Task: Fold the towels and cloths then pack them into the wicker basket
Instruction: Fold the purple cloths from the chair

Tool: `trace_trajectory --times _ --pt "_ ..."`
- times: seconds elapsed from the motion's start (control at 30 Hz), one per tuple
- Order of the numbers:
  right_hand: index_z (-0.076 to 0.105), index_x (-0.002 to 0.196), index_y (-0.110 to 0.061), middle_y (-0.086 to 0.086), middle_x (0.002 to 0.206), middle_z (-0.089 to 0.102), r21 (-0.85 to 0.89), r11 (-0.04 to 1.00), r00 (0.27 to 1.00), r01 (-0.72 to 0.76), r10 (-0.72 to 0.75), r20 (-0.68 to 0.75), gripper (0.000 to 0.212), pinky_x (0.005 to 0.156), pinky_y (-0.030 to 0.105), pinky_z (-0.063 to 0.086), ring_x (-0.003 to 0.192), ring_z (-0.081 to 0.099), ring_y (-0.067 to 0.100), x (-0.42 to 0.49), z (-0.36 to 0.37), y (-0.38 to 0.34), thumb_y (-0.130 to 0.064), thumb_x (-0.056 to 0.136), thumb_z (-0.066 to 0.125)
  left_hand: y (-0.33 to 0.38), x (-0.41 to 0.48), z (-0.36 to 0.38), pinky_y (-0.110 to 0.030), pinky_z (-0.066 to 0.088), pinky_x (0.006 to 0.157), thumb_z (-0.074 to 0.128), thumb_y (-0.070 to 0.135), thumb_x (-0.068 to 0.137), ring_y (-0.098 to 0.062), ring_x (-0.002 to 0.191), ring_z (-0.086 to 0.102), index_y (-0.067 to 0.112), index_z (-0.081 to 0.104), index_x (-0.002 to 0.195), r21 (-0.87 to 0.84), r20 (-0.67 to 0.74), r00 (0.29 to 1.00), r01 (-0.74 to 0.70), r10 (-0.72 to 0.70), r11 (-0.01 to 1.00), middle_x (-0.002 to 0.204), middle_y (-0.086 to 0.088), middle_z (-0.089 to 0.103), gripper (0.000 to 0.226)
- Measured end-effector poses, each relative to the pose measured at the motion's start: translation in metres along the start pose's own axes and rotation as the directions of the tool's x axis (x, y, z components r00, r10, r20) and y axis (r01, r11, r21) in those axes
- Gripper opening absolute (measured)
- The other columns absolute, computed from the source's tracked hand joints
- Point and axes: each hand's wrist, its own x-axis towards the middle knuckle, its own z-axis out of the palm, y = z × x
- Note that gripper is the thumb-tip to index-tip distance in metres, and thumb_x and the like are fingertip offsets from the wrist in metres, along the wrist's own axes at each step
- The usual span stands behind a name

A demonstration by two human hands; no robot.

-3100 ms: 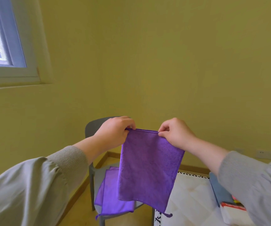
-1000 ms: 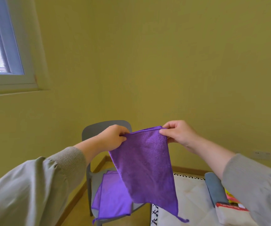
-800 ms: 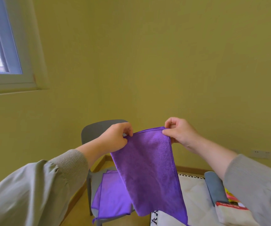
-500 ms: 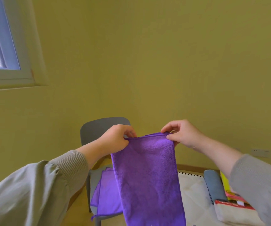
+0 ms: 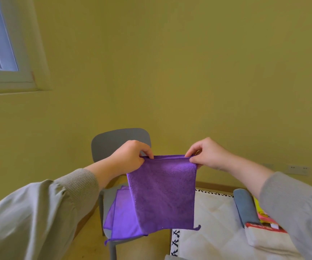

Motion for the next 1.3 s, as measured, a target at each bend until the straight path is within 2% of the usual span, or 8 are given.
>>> trace_trajectory --times 0.1,0.33,0.5,0.67,0.87,1.0,1.17,1.3 --pt "0.067 0.068 -0.013 0.004 0.062 0.063 -0.053 0.998 1.000 -0.015 0.014 -0.014 0.023 0.057 0.023 0.053 0.049 0.059 0.012 0.000 0.005 -0.001 0.007 0.079 0.063 -0.002 0.000 0.002 -0.016 0.041 0.073 0.052 -0.003 0.083 -0.011 0.086 0.057 0.017 0.074 0.102 0.070 0.047 0.999 0.001 -0.004 0.998 0.091 0.005 0.066 0.034" --pt "0.064 0.064 -0.010 0.009 0.056 0.063 -0.111 0.994 0.998 -0.019 0.012 -0.066 0.018 0.049 0.022 0.049 0.044 0.055 0.013 0.001 0.006 -0.001 -0.002 0.079 0.070 -0.008 -0.001 0.003 -0.001 0.033 0.058 0.054 -0.001 0.078 -0.001 0.070 0.051 0.011 0.073 0.090 0.062 0.041 0.999 -0.001 -0.002 0.998 0.071 0.019 0.055 0.025" --pt "0.064 0.060 -0.015 0.003 0.054 0.062 -0.155 0.988 0.997 -0.015 0.003 -0.077 0.024 0.053 0.023 0.047 0.046 0.054 0.010 0.004 0.003 0.000 0.000 0.077 0.071 -0.010 -0.001 0.003 -0.001 0.034 0.057 0.055 -0.001 0.079 0.002 0.068 0.050 0.013 0.072 0.090 0.049 0.045 0.999 0.004 -0.007 0.999 0.071 0.019 0.055 0.024" --pt "0.065 0.059 -0.016 0.004 0.056 0.064 -0.245 0.969 0.994 -0.019 -0.009 -0.113 0.022 0.054 0.022 0.045 0.050 0.056 0.012 0.008 0.000 0.003 -0.004 0.073 0.074 -0.014 0.001 0.003 -0.003 0.030 0.056 0.055 0.001 0.079 -0.010 0.075 0.049 0.013 0.071 0.094 0.141 0.059 0.998 -0.003 -0.006 0.990 0.070 0.018 0.052 0.025" --pt "0.062 0.061 -0.019 0.004 0.060 0.065 -0.276 0.961 0.984 -0.031 -0.020 -0.178 0.022 0.060 0.028 0.050 0.051 0.058 0.014 0.012 -0.003 0.012 -0.005 0.074 0.073 -0.026 0.003 0.003 -0.021 0.038 0.066 0.056 0.004 0.079 -0.015 0.078 0.051 0.013 0.071 0.092 0.209 0.045 0.998 0.039 -0.050 0.977 0.074 0.009 0.055 0.021" --pt "0.068 0.079 -0.016 -0.005 0.065 0.059 -0.313 0.949 0.981 -0.021 -0.040 -0.189 0.010 0.066 0.025 0.043 0.062 0.056 0.014 0.012 -0.009 0.019 -0.007 0.078 0.072 -0.028 0.002 0.001 -0.020 0.043 0.067 0.058 0.003 0.079 -0.013 0.074 0.056 0.018 0.069 0.081 0.069 -0.004 0.994 0.113 -0.113 0.991 0.070 0.012 0.059 0.019" --pt "0.059 0.064 -0.022 -0.007 0.063 0.057 -0.334 0.942 0.982 -0.033 -0.032 -0.185 0.023 0.062 0.024 0.037 0.062 0.053 0.014 0.012 -0.012 0.024 -0.008 0.081 0.068 -0.021 0.005 0.003 -0.020 0.043 0.061 0.070 0.015 0.080 -0.010 0.068 0.056 0.023 0.063 0.068 -0.097 0.009 0.981 0.194 -0.194 0.976 0.071 0.006 0.064 0.016" --pt "0.054 0.066 -0.020 -0.002 0.056 0.053 -0.148 0.987 0.978 -0.056 0.024 -0.206 0.027 0.043 0.017 0.038 0.048 0.049 0.007 0.011 -0.015 0.030 -0.003 0.087 0.060 -0.014 0.006 0.006 -0.018 0.051 0.059 0.073 0.005 0.079 -0.013 0.061 0.058 0.013 0.059 0.068 -0.394 -0.006 0.964 0.241 -0.265 0.887 0.062 -0.001 0.061 0.020"
